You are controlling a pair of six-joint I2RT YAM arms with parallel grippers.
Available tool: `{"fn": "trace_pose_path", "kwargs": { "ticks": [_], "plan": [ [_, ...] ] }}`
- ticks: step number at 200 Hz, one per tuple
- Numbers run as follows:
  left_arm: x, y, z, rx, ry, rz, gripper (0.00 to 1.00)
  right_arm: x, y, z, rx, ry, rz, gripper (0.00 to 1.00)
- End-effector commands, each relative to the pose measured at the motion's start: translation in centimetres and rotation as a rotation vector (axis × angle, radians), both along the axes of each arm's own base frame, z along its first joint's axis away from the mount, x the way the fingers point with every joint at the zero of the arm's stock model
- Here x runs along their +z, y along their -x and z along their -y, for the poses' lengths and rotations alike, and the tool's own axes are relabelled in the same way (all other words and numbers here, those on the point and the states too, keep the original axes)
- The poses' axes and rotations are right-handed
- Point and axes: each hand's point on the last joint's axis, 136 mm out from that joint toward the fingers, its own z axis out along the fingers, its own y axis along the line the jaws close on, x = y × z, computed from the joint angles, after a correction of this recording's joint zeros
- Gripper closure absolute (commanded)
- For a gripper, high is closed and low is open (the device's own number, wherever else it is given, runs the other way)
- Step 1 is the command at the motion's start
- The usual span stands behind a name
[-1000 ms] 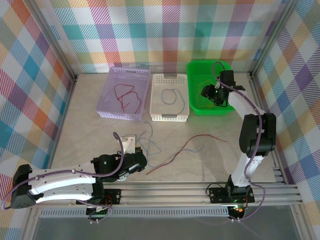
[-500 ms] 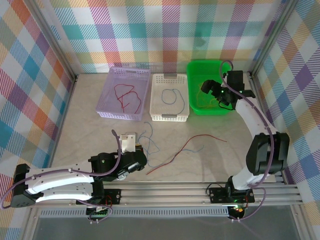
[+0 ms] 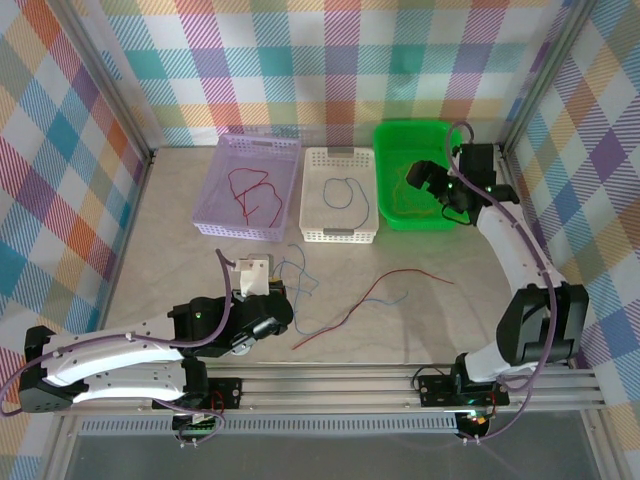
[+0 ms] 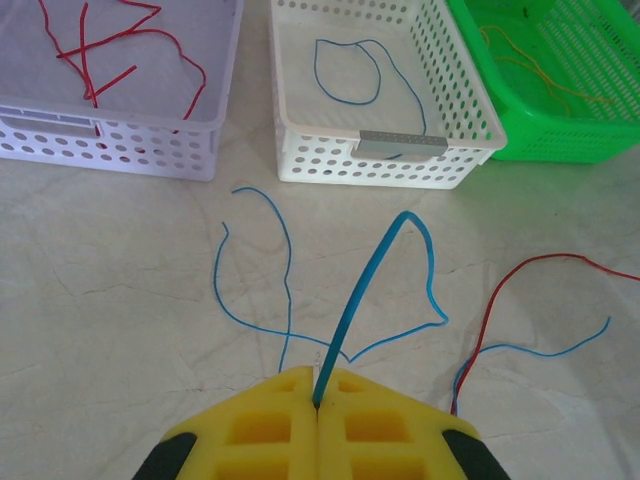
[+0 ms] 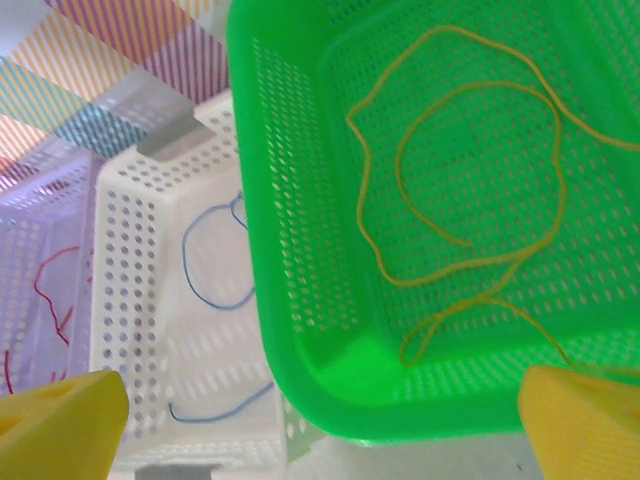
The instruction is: Untangle the cables
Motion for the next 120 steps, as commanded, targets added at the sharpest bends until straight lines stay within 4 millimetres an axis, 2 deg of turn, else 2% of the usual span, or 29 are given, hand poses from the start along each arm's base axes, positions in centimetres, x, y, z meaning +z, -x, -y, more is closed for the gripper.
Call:
{"fn": "trace_pose_path", "kwargs": {
  "ticks": [1, 20, 38, 57, 93, 120],
  "plan": [
    [0.8, 0.0, -0.3, 0.002, -0.033, 0.019, 1.00, -0.5, 2.5, 1.5, -0.060, 0.036, -0.008, 0.00],
    [1.6, 0.0, 0.1, -0.002, -0.029, 0.016, 1.00, -2.3, 4.6, 2.9, -0.109, 0.091, -0.036, 0.00],
    [3.3, -0.2, 0.6, -0.013, -0.036, 0.027, 1.00, -3.0, 6.6, 4.6, -0.175, 0.151, -0.022, 0.00],
    [5.0, -0.4, 1.0, -0.020, -0.064, 0.039, 1.00, -3.4, 7.9, 6.0, -0.235, 0.196, 0.004, 0.00],
    [8.4, -0.7, 2.2, -0.047, -0.066, 0.066, 1.00, -3.3, 8.8, 5.5, -0.230, 0.141, -0.004, 0.00],
    [12.9, -0.9, 3.6, -0.102, -0.037, 0.121, 1.00, -2.6, 10.0, 5.6, -0.229, 0.137, 0.043, 0.00]
  ]
}}
